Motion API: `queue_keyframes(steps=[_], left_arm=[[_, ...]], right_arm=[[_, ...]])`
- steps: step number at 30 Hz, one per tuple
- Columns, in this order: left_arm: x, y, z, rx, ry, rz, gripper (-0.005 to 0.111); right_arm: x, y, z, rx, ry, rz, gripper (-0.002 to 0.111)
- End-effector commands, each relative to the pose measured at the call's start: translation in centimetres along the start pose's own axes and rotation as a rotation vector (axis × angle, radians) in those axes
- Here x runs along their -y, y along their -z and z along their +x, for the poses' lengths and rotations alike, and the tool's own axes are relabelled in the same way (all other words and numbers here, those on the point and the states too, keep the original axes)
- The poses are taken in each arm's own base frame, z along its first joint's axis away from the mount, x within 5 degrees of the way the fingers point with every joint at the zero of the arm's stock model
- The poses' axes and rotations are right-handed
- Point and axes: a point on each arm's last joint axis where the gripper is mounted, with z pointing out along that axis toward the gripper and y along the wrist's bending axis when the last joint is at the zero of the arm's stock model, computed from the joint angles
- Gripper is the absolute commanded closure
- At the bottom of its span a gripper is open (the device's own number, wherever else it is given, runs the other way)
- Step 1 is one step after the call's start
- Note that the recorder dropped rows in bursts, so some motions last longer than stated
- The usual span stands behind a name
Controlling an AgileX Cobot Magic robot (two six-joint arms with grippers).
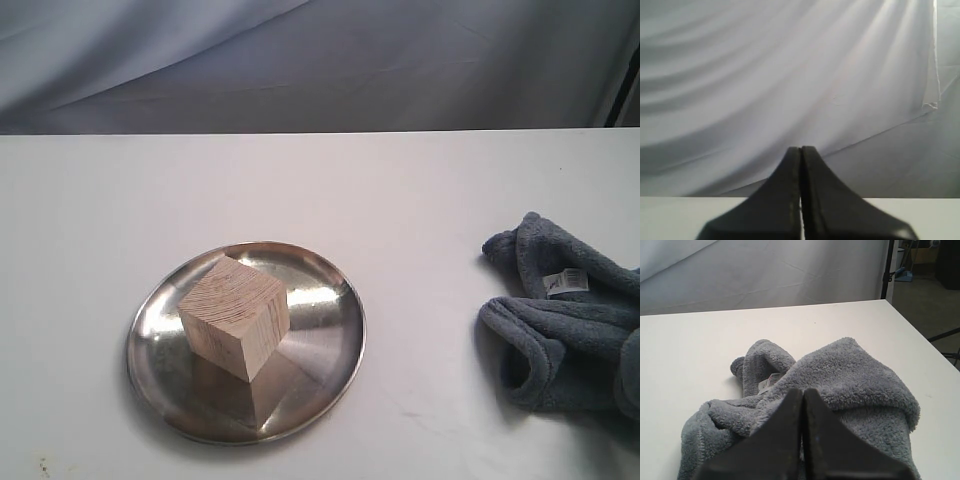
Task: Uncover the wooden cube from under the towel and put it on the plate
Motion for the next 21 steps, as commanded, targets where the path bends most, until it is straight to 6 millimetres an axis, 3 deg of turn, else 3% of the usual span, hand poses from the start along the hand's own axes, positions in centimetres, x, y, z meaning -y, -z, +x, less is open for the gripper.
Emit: queue_keyframes(steps=[1, 10, 21], left_arm=[[-0.1, 0.1, 0.9, -0.067, 0.018, -0.010, 0.107], [-0.5, 0.5, 3.1, -0.312, 0.018, -0.053, 0.107], [-0.6, 0.7, 3.5, -0.364, 0.000, -0.063, 0.107]], right_arm=[[0.0, 0.0, 0.1, 0.002, 0.001, -0.003, 0.108], [0.0, 0.0, 0.1, 0.002, 0.001, -0.003, 0.108], [0.0, 0.0, 0.1, 0.002, 0.001, -0.003, 0.108]])
